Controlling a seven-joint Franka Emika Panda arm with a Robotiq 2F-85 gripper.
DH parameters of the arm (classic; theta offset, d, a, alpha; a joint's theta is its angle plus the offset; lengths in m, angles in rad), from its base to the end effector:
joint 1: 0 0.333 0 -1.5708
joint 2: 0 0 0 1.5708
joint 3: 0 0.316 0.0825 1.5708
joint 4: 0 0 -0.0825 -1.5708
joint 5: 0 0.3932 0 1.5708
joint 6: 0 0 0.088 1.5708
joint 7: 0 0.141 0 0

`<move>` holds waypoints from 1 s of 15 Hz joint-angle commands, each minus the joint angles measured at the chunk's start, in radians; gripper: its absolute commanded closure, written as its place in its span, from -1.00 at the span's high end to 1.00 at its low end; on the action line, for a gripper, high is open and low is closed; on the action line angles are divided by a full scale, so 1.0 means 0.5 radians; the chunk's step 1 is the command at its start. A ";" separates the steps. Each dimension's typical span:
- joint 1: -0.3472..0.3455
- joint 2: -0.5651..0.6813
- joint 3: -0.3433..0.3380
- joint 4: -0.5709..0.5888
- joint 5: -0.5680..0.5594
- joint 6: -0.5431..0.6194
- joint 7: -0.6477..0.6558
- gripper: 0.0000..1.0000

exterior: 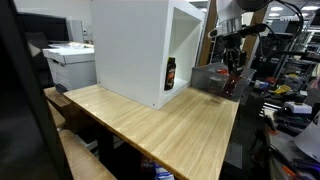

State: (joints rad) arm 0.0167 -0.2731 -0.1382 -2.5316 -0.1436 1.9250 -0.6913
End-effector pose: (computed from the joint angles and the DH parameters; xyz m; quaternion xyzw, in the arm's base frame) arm 0.3838 -0.0587 0.3110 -0.9330 -0.3163 0.1700 0.0249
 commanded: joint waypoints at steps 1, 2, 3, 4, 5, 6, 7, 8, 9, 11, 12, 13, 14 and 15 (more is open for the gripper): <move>-0.003 0.034 0.054 -0.038 0.038 0.050 0.116 -0.49; 0.002 0.044 0.062 -0.043 0.048 0.057 0.138 -0.49; 0.009 0.060 0.077 -0.046 0.052 0.066 0.171 -0.49; 0.013 0.075 0.090 -0.045 0.054 0.070 0.198 -0.49; 0.018 0.088 0.103 -0.044 0.057 0.071 0.221 -0.49; 0.023 0.096 0.119 -0.047 0.056 0.077 0.253 -0.49; 0.026 0.104 0.135 -0.050 0.055 0.077 0.279 -0.49; 0.030 0.108 0.151 -0.054 0.050 0.071 0.303 -0.49; 0.036 0.112 0.165 -0.056 0.047 0.066 0.332 -0.49; 0.050 0.123 0.188 -0.056 0.041 0.059 0.375 -0.49; 0.057 0.127 0.201 -0.059 0.038 0.061 0.397 -0.49; 0.071 0.123 0.221 -0.074 0.027 0.065 0.431 -0.49; 0.076 0.120 0.232 -0.084 0.018 0.064 0.443 -0.49; 0.084 0.129 0.250 -0.092 0.012 0.057 0.464 -0.49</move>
State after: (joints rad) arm 0.0483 -0.1985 -0.0335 -2.5571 -0.1351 1.9483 -0.4998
